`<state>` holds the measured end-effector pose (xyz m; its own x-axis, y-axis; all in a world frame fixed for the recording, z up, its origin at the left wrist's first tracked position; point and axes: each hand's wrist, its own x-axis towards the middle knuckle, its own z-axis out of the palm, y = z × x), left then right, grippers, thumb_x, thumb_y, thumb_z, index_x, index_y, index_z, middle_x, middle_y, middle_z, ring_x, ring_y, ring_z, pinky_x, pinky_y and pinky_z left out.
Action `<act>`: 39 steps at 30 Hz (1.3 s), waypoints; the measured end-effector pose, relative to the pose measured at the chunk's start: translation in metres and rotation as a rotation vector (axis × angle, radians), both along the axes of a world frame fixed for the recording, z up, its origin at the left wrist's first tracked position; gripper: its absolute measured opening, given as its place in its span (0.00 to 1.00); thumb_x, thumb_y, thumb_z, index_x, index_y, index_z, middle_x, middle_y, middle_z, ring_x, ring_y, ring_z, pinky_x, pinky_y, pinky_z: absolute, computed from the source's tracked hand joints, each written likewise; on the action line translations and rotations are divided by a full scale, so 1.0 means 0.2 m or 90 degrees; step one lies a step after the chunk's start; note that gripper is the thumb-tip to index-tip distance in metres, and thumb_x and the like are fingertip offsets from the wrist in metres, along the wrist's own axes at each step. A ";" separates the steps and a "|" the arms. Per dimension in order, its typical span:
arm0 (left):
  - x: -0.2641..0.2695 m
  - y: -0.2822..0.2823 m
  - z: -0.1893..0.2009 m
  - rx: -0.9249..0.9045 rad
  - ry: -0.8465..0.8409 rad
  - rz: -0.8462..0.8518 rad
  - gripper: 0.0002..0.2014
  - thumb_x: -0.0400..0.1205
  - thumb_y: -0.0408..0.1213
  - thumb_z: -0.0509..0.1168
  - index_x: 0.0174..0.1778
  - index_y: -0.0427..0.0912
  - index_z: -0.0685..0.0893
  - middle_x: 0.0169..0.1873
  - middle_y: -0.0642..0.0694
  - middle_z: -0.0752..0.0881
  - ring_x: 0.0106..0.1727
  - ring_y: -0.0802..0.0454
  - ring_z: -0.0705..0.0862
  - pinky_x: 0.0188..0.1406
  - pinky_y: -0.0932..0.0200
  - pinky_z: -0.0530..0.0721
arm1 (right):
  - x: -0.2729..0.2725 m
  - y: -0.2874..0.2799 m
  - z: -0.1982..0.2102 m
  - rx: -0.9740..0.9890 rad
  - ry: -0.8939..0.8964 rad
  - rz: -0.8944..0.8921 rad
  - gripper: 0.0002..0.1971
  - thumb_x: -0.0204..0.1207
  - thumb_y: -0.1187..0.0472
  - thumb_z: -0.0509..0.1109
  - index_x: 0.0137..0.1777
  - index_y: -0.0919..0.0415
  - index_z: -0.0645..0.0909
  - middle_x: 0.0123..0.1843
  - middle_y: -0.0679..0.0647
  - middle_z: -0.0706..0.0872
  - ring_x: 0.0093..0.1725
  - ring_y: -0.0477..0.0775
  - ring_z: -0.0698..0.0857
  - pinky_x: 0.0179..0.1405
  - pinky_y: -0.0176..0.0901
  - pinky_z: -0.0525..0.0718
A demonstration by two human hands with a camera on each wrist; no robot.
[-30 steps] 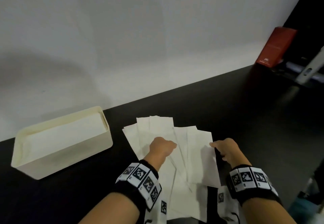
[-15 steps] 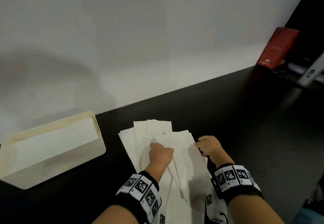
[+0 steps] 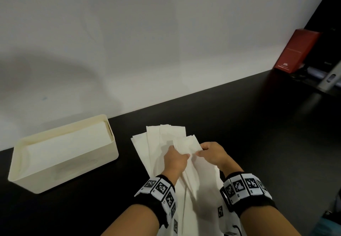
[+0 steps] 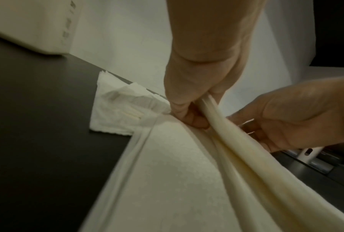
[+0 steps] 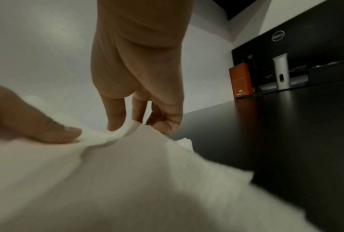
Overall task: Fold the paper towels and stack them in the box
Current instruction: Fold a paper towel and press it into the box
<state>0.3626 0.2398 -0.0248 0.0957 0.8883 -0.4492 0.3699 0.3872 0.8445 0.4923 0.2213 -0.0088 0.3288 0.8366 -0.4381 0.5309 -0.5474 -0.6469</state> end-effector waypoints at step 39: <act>-0.63 -0.04 0.02 0.073 -0.133 0.014 0.36 0.63 0.29 0.80 0.66 0.44 0.75 0.58 0.49 0.84 0.59 0.51 0.83 0.60 0.51 0.83 | -0.22 -0.23 -0.03 0.239 0.334 -0.180 0.15 0.67 0.74 0.76 0.52 0.61 0.85 0.49 0.58 0.89 0.53 0.60 0.87 0.51 0.51 0.84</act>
